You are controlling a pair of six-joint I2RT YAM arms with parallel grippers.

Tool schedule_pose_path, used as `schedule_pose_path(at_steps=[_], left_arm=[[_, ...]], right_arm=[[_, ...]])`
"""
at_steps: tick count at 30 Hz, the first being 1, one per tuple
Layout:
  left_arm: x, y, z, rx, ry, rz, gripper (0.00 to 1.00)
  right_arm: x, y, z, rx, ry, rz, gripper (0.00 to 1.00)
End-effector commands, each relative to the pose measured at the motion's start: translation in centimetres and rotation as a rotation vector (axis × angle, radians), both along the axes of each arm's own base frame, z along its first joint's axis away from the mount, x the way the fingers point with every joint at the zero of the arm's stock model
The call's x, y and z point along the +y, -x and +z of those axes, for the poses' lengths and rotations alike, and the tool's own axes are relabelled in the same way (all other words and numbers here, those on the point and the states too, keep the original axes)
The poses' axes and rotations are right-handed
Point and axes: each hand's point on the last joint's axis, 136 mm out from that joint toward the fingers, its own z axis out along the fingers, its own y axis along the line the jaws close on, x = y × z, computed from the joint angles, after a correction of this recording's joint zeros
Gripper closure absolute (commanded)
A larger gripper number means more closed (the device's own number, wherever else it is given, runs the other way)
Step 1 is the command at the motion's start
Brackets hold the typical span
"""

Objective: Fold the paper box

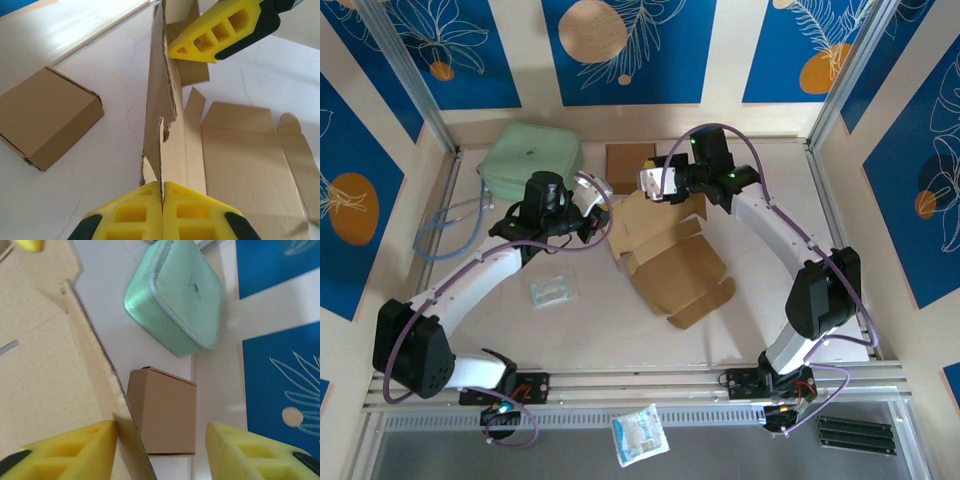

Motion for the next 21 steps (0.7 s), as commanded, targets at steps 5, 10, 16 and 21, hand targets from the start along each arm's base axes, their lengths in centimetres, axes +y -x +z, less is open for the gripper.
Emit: schedule_pose_path(at_steps=[5, 10, 16, 21], left_arm=[[-0.5, 0.3, 1.7, -0.060, -0.019, -0.020, 1.00], [-0.6, 0.1, 1.9, -0.063, -0.025, -0.005, 1.00], [-1.5, -1.0, 3.5, 0.137, 0.232, 0.150, 0.62], [-1.4, -2.0, 0.6, 0.291, 0.329, 0.283, 0.45]], right_arm=[[0.7, 1.1, -1.1, 0.069, 0.025, 0.054, 0.74], [0.7, 1.1, -0.8, 0.072, 0.027, 0.030, 0.97], [1.7, 1.5, -0.1, 0.074, -0.010, -0.101, 0.98], [2.4, 1.8, -1.8, 0.061, -0.023, -0.224, 0.98]])
